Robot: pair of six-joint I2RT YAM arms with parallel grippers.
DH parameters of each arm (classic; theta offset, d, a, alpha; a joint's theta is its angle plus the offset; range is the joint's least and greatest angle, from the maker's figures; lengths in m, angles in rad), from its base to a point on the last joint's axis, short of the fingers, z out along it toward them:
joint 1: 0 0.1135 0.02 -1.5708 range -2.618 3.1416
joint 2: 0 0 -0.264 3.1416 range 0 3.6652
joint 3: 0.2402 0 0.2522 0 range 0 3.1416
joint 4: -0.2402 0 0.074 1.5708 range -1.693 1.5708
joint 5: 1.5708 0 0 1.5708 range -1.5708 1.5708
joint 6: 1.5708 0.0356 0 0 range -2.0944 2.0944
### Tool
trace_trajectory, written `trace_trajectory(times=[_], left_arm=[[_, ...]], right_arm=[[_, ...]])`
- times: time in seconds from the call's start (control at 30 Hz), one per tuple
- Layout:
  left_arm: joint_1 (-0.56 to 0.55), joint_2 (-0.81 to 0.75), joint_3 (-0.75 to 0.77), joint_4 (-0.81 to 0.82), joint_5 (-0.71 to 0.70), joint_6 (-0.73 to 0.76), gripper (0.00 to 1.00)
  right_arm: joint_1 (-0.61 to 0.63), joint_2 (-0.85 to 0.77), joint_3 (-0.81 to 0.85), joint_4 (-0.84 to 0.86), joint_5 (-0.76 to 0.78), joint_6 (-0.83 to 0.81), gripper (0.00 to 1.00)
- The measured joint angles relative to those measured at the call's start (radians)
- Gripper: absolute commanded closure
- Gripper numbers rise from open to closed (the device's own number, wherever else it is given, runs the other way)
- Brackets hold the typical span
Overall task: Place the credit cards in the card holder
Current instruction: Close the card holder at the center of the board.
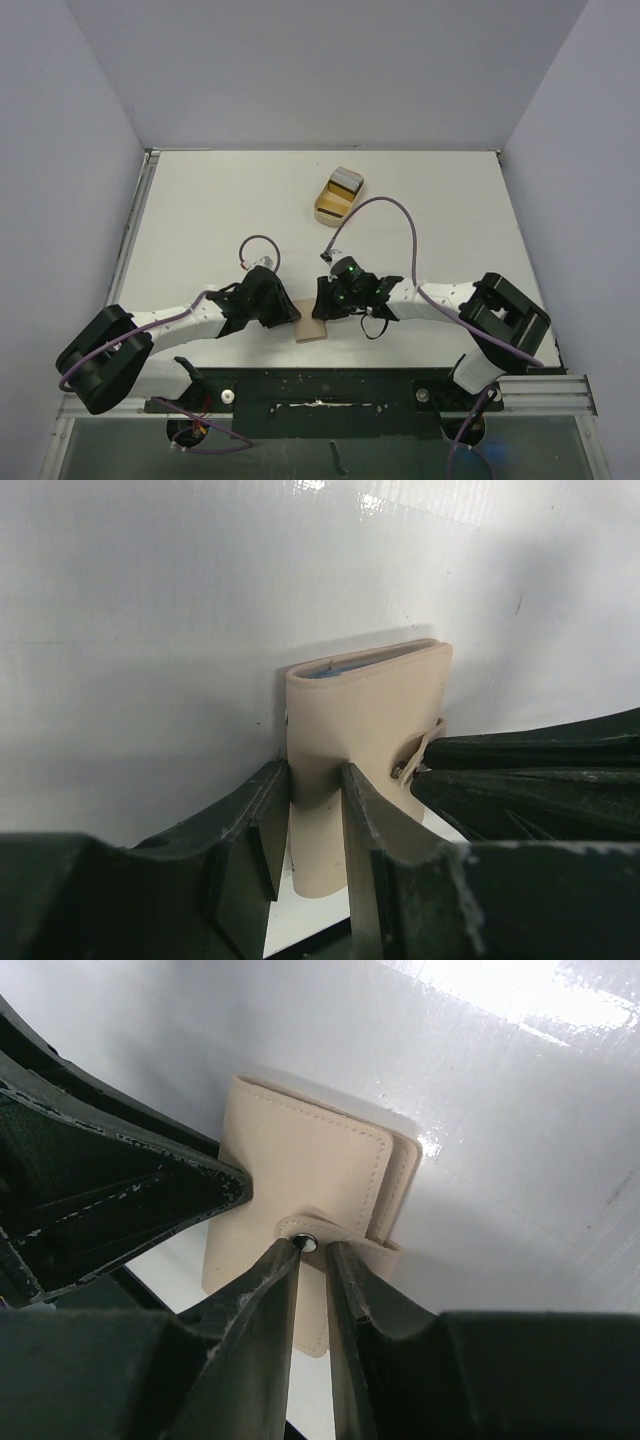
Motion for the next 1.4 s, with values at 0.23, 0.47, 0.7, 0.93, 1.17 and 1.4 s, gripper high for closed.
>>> trace_trajectory(times=[0.23, 0.47, 0.7, 0.93, 1.17, 1.4], left_arm=[[0.001, 0.0, 0.004, -0.008, -0.005, 0.001, 0.73], [0.001, 0.0, 0.004, -0.008, -0.005, 0.001, 0.73], [0.0, 0.0, 0.006, -0.014, -0.005, 0.001, 0.73], [0.0, -0.005, 0.006, -0.019, -0.008, 0.001, 0.74], [0.0, -0.023, 0.006, -0.047, -0.01, 0.001, 0.74], [0.0, -0.053, 0.006, -0.093, -0.016, 0.008, 0.73]], right_arm=[[0.017, 0.024, 0.04, -0.018, -0.003, -0.013, 0.8], [0.022, 0.025, 0.048, -0.03, -0.003, -0.013, 0.81], [0.027, 0.026, 0.07, -0.089, 0.003, -0.013, 0.81], [0.035, 0.026, 0.096, -0.156, 0.025, -0.013, 0.81], [0.038, 0.025, 0.119, -0.211, 0.043, -0.016, 0.81], [0.042, -0.011, 0.128, -0.238, 0.09, -0.005, 0.8]])
